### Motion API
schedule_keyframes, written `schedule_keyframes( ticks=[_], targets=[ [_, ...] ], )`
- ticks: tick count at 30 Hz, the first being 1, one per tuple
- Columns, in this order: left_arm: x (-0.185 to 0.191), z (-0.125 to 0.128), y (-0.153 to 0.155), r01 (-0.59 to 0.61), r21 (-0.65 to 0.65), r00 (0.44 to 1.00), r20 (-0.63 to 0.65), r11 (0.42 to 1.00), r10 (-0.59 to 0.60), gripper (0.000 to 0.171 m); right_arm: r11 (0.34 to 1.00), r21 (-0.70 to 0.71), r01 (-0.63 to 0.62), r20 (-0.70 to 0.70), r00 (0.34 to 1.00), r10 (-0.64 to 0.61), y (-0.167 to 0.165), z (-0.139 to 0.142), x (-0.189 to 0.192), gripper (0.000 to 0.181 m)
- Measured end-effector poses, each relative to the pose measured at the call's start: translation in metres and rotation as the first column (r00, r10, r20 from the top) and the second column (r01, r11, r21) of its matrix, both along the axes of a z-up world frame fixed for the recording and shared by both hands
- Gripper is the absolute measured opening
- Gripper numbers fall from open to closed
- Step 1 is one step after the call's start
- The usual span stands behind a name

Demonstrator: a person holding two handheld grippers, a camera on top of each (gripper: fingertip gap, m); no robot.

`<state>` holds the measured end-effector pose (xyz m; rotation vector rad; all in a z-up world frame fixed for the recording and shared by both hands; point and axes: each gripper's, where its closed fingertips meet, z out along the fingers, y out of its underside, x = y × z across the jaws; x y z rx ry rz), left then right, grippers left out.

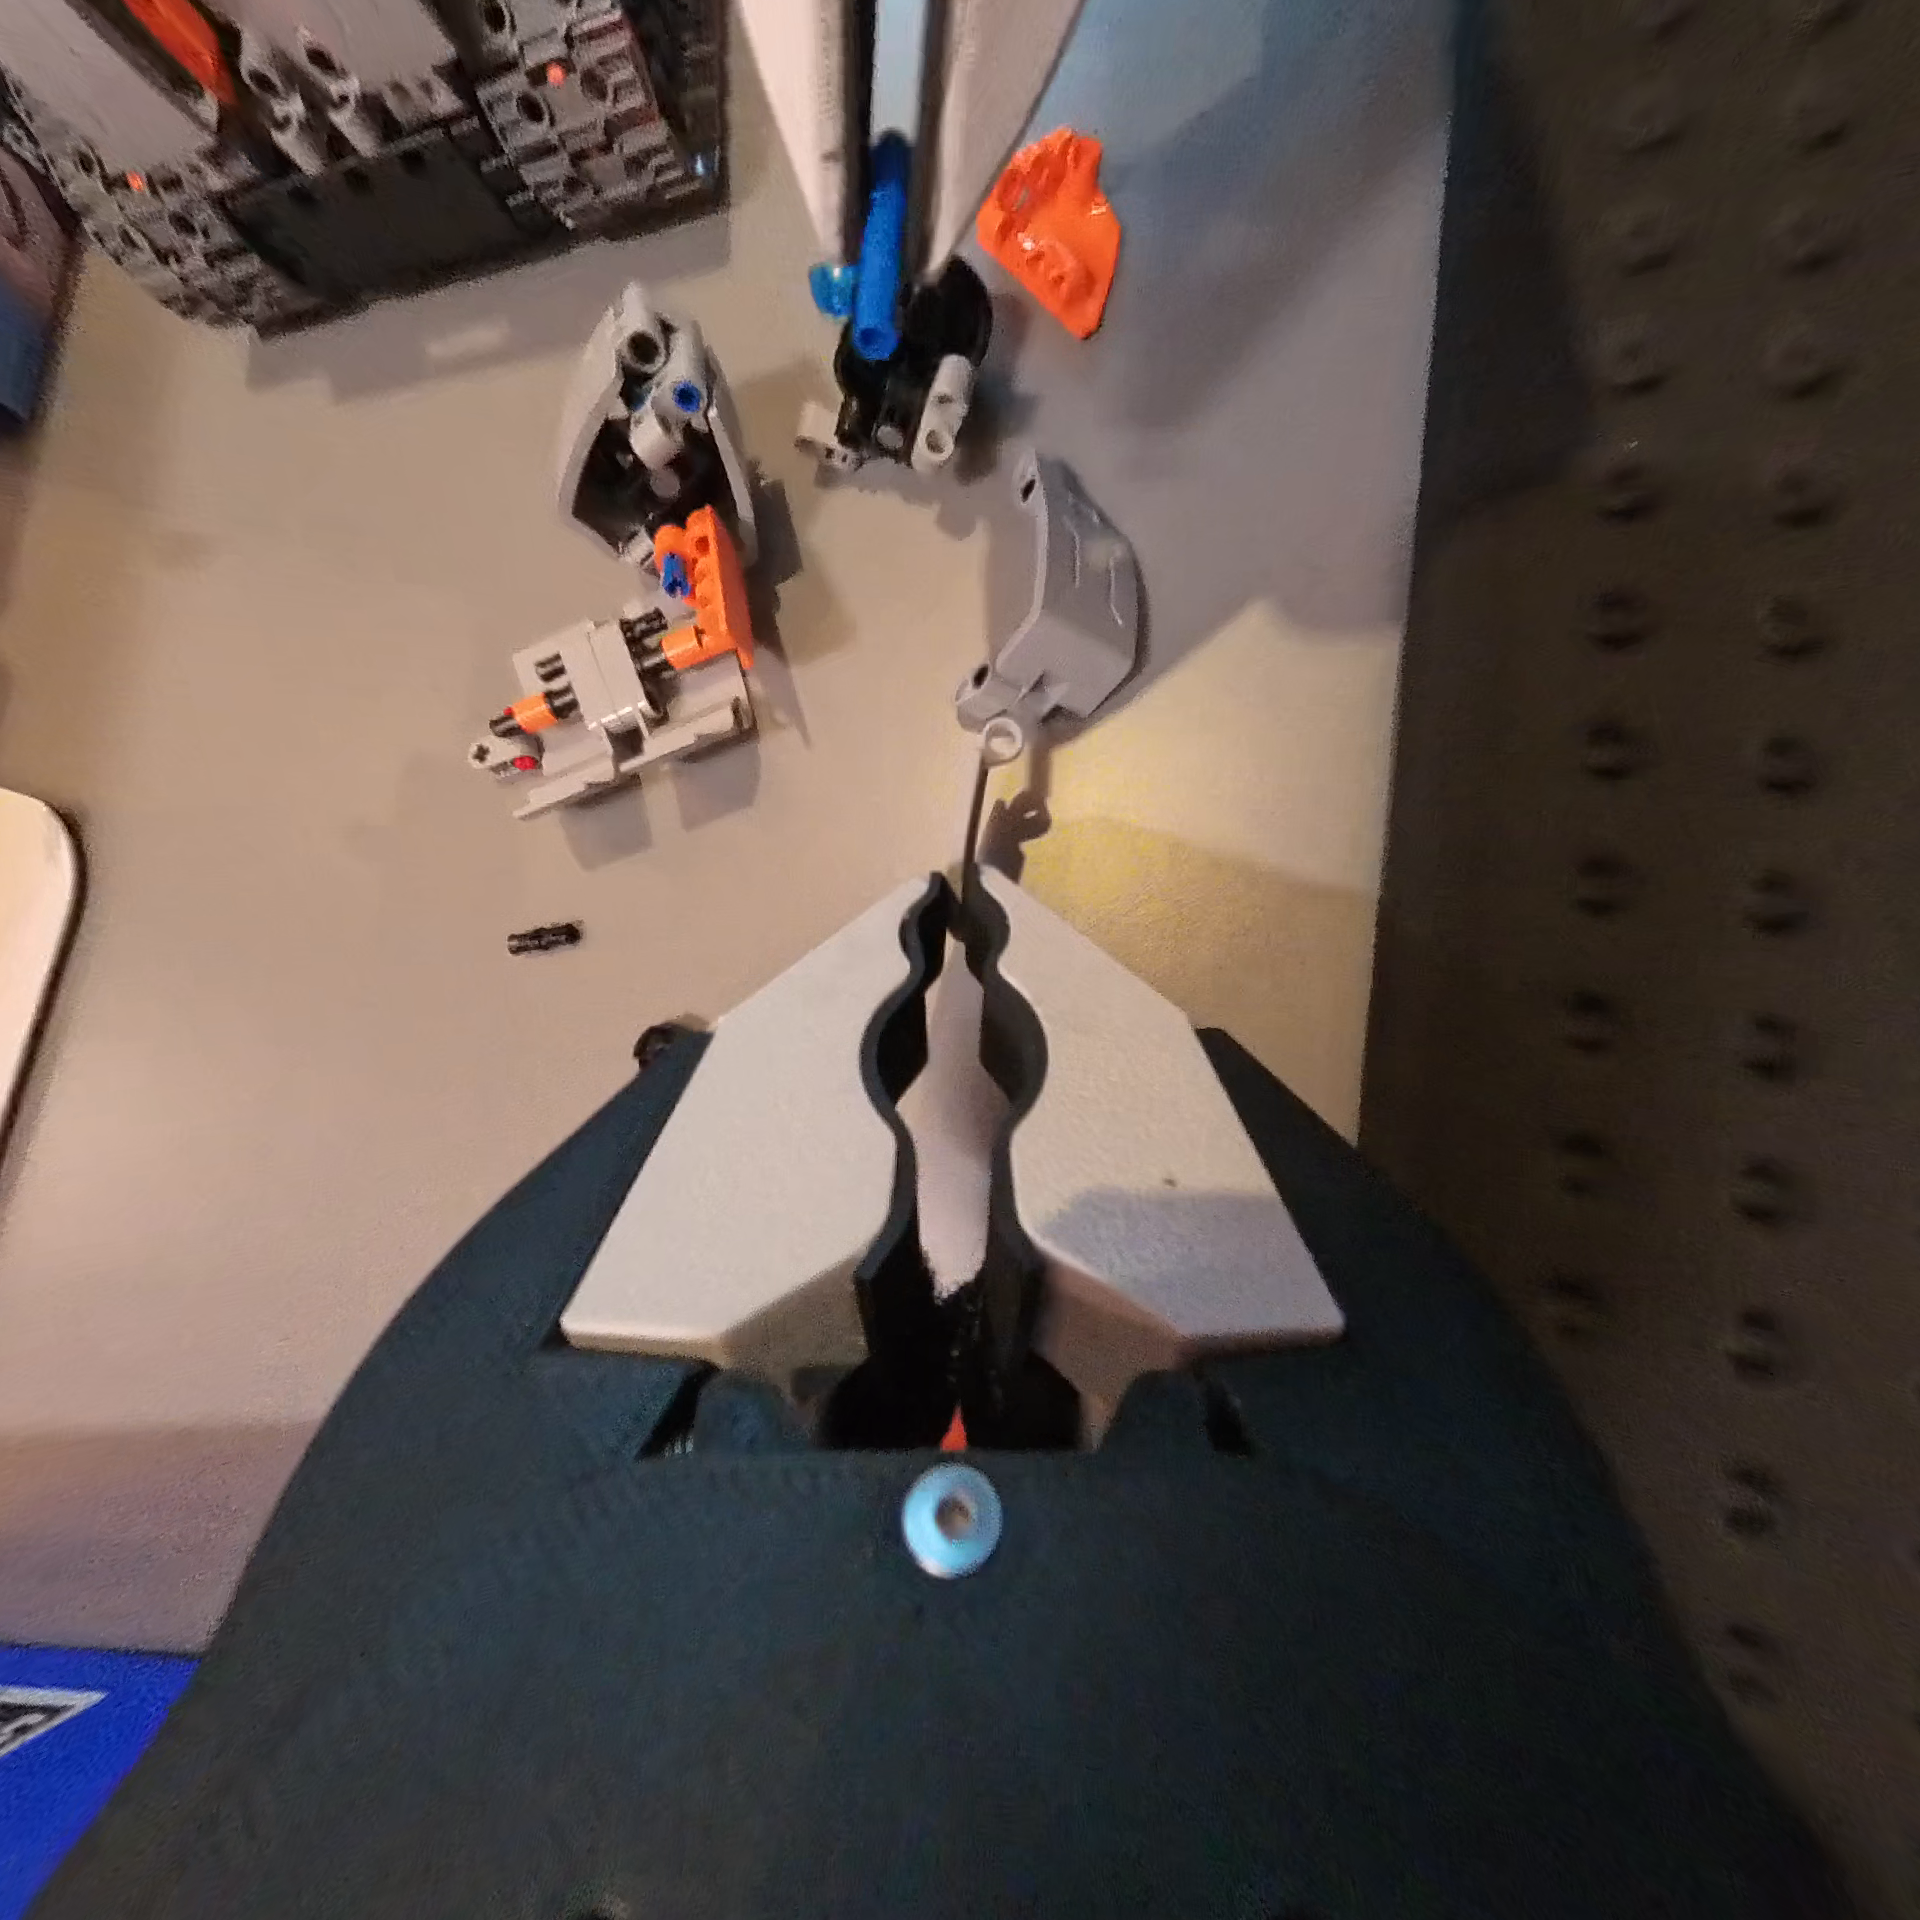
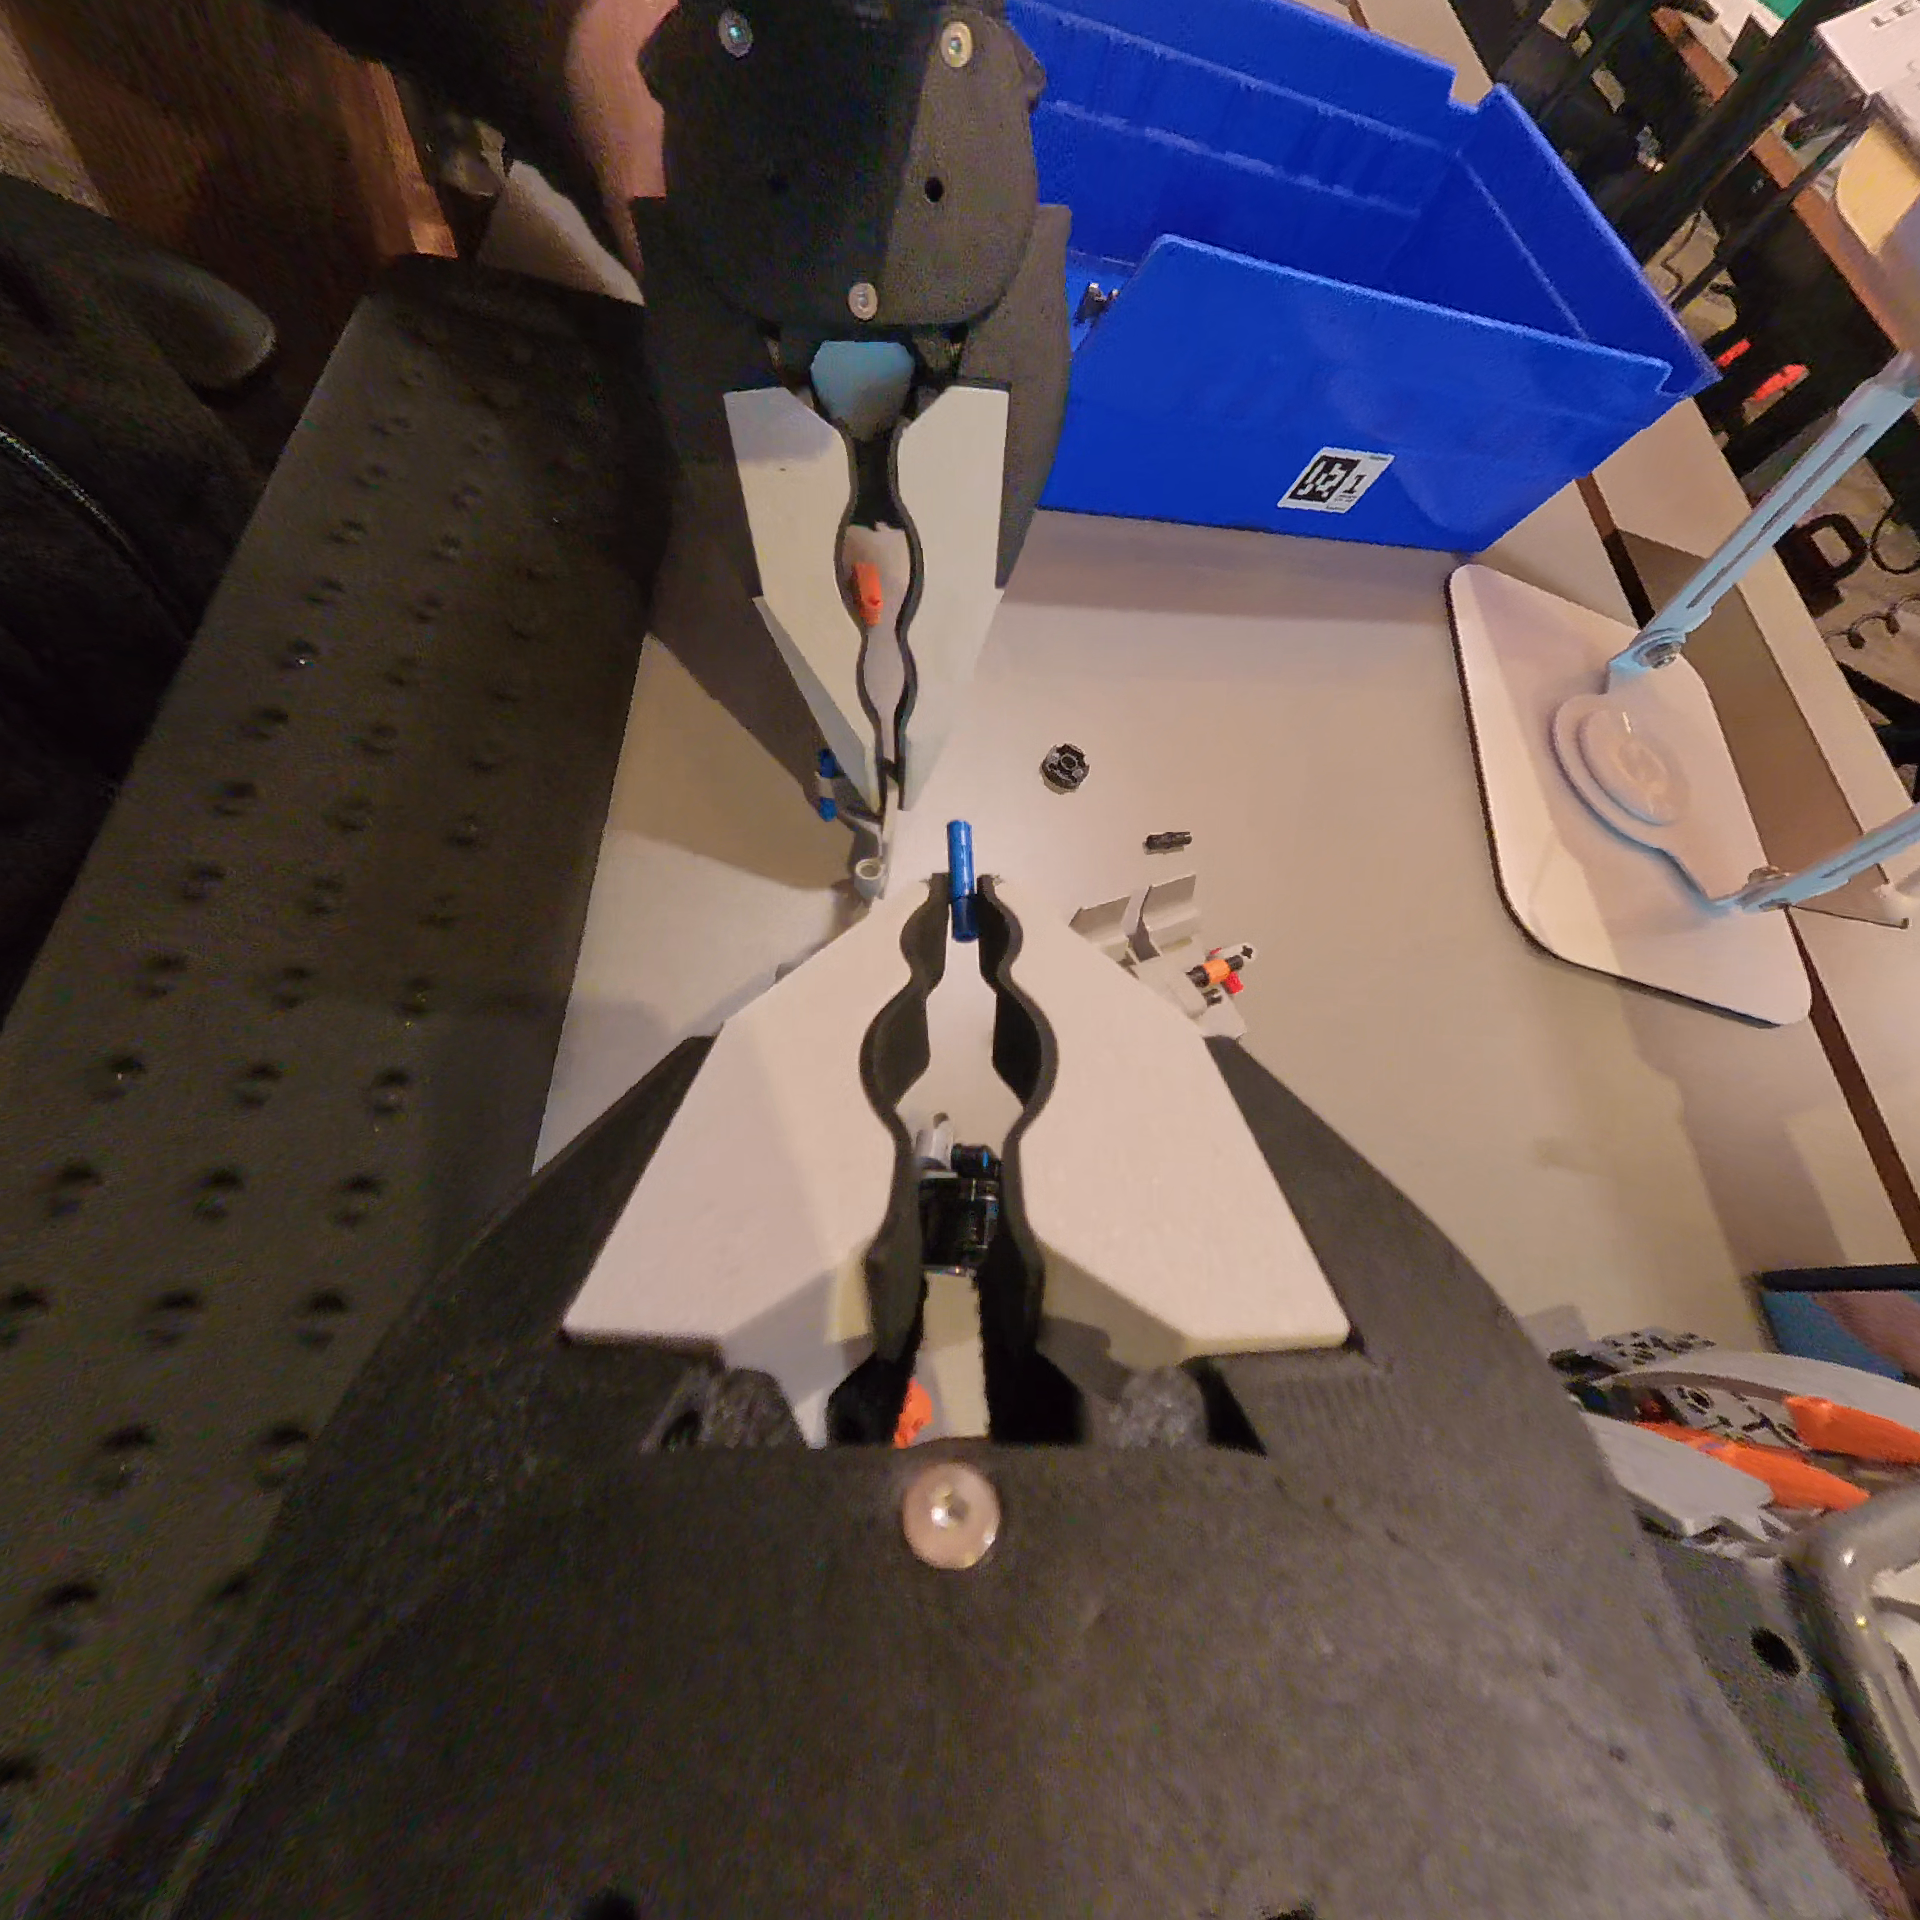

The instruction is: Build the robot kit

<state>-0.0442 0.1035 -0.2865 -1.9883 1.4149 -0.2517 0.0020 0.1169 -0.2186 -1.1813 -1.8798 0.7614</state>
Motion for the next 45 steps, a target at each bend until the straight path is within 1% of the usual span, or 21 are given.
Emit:
schedule_keyframes(
  ticks=[2,4,6,8,11,13,14,16,17,18,20,22,23,25,27,30,35,38,39,42,45],
  targets=[
    [-0.002,-0.006,-0.006,-0.011,-0.126,1.0,-0.016,0.992,0.009,0.001,1.0,-0.001,-0.003,0.009,1.0,0.003,-0.001,-0.002,0.0,0.002],
    [-0.001,-0.004,-0.005,-0.009,-0.153,1.0,-0.024,0.988,0.005,0.001,1.0,0.005,-0.007,0.021,1.0,0.007,-0.002,-0.004,0.0,0.002],
    [-0.002,-0.011,-0.008,-0.006,-0.196,0.994,-0.104,0.981,-0.015,0.019,1.0,0.01,-0.01,0.025,1.0,0.009,-0.003,-0.005,0.0,0.002],
    [-0.001,-0.017,-0.007,-0.001,-0.207,0.986,-0.162,0.978,-0.033,0.026,1.0,0.013,-0.012,0.024,1.0,0.012,-0.004,-0.004,0.0,0.002],
    [0.005,-0.016,-0.004,0.001,-0.226,0.983,-0.176,0.974,-0.042,0.023,1.0,0.018,-0.011,0.017,1.0,0.011,-0.004,-0.002,0.001,0.002],
    [0.005,-0.018,-0.007,0.008,-0.26,0.979,-0.197,0.966,-0.062,0.011,1.0,0.023,-0.011,0.014,1.0,0.01,-0.004,0.0,0.001,0.002],
    [0.004,-0.019,-0.006,0.006,-0.258,0.977,-0.203,0.966,-0.06,0.0,1.0,0.024,-0.011,0.013,1.0,0.011,-0.005,0.0,0.001,0.002],
    [0.007,-0.018,-0.007,0.014,-0.261,0.981,-0.182,0.965,-0.064,0.0,1.0,0.023,-0.009,0.013,1.0,0.009,-0.005,0.001,0.002,0.002],
    [0.008,-0.014,-0.004,0.002,-0.236,0.987,-0.157,0.972,-0.04,0.0,1.0,0.022,-0.006,0.012,1.0,0.006,-0.004,0.001,0.002,0.002],
    [0.01,-0.007,0.0,-0.013,-0.212,0.994,-0.108,0.977,-0.01,0.0,1.0,0.02,-0.001,0.01,1.0,0.0,-0.004,0.002,0.002,0.002],
    [0.018,0.017,0.008,-0.042,-0.181,0.996,0.07,0.983,0.056,0.0,1.0,-0.001,0.008,-0.018,1.0,-0.008,-0.004,0.007,0.001,0.002],
    [0.026,0.047,0.01,-0.043,-0.18,0.947,0.306,0.983,0.097,0.0,0.999,-0.035,0.021,-0.072,0.997,-0.024,-0.004,0.019,0.0,0.002],
    [0.029,0.063,0.011,-0.044,-0.168,0.901,0.419,0.985,0.112,0.001,0.998,-0.052,0.03,-0.099,0.994,-0.035,-0.003,0.025,-0.001,0.002],
    [0.026,0.087,0.015,-0.066,-0.164,0.808,0.57,0.984,0.149,0.0,0.996,-0.07,0.049,-0.14,0.988,-0.058,-0.002,0.034,-0.002,0.002],
    [0.026,0.113,0.015,-0.053,-0.164,0.688,0.709,0.985,0.155,0.001,0.994,-0.08,0.07,-0.177,0.981,-0.083,-0.002,0.043,-0.004,0.002],
    [0.032,0.128,0.012,-0.014,-0.175,0.605,0.783,0.984,0.148,0.001,0.991,-0.1,0.093,-0.245,0.963,-0.115,-0.002,0.058,-0.009,0.001],
    [0.038,0.132,0.015,0.015,-0.226,0.511,0.839,0.974,0.187,0.0,0.984,-0.145,0.1,-0.34,0.929,-0.145,0.0,0.076,-0.007,0.001],
    [0.04,0.134,0.017,0.047,-0.248,0.444,0.873,0.968,0.202,0.0,0.983,-0.137,0.123,-0.342,0.925,-0.164,0.004,0.077,-0.006,0.001],
    [0.042,0.135,0.016,0.057,-0.246,0.431,0.88,0.968,0.198,0.0,0.982,-0.135,0.132,-0.337,0.926,-0.171,0.005,0.075,-0.007,0.001],
    [0.045,0.135,0.018,0.048,-0.243,0.432,0.88,0.969,0.199,0.0,0.98,-0.121,0.158,-0.337,0.922,-0.191,0.008,0.074,-0.006,0.001],
    [0.045,0.132,0.022,0.011,-0.224,0.463,0.865,0.974,0.194,0.0,0.977,-0.082,0.197,-0.328,0.92,-0.213,0.012,0.073,-0.005,0.001]
  ],
)
